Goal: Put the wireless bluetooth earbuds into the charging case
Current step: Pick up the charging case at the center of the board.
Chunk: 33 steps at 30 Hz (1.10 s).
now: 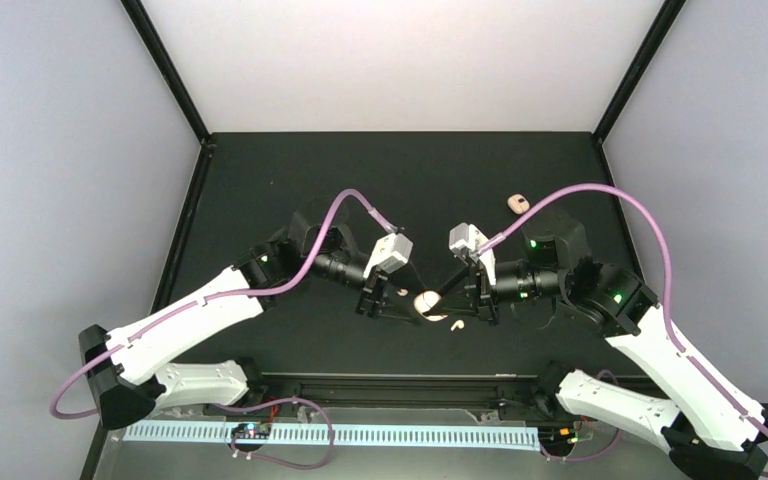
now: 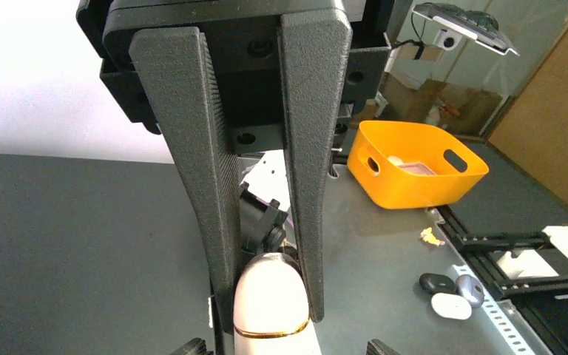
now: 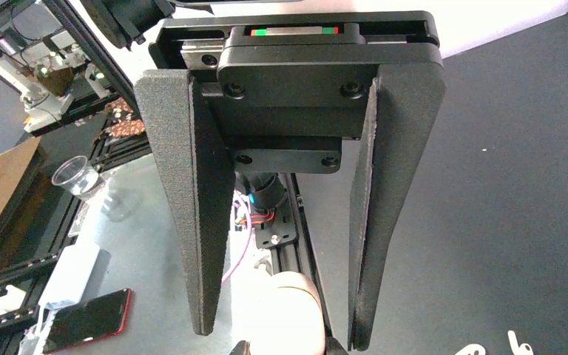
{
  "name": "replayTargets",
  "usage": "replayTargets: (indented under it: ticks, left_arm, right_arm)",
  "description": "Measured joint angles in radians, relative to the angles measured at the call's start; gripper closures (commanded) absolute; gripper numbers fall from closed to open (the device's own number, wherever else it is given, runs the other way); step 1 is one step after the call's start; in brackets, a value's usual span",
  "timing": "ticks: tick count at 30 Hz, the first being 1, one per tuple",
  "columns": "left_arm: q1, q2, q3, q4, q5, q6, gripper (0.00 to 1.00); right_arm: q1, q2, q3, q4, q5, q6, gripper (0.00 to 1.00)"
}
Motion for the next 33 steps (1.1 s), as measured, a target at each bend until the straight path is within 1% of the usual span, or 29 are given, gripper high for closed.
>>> replayTargets:
  ticks: [4,9,16,18,22,24,25,29,33]
  left_arm:
    - [0.001,0.015,0.004,0.002,0.003,-0.016,0.47]
    - [0.002,0.035,0.005,0.006,0.007,-0.041,0.58]
    - [0.002,0.049,0.005,0.012,0.009,-0.064,0.63]
    - [0.002,0.049,0.005,0.018,0.008,-0.068,0.66]
    - [0.002,0.049,0.005,0.033,0.008,-0.083,0.65]
    - [0.002,0.049,0.005,0.040,0.008,-0.088,0.66]
    - [0.002,0.049,0.005,0.041,0.009,-0.090,0.68]
    - [0.002,0.049,0.004,0.041,0.010,-0.096,0.82]
    - [0.002,0.049,0.002,0.044,0.013,-0.093,0.94]
  right_arm:
    - [0.000,-0.002,-0.009,0.004,0.008,0.000,0.99]
    - [0.000,-0.004,-0.014,0.025,0.011,0.003,0.99]
    - [0.000,-0.009,-0.020,0.041,0.015,0.004,0.99]
    - [0.000,-0.013,-0.025,0.048,0.017,0.008,0.99]
    - [0.000,-0.018,-0.029,0.055,0.019,0.012,0.99]
    - [0.000,-0.018,-0.029,0.059,0.019,0.013,0.99]
    - [0.000,-0.018,-0.029,0.061,0.019,0.015,0.99]
    - [0.000,-0.019,-0.029,0.063,0.020,0.019,0.99]
    - [0.000,-0.024,-0.029,0.062,0.032,0.033,0.99]
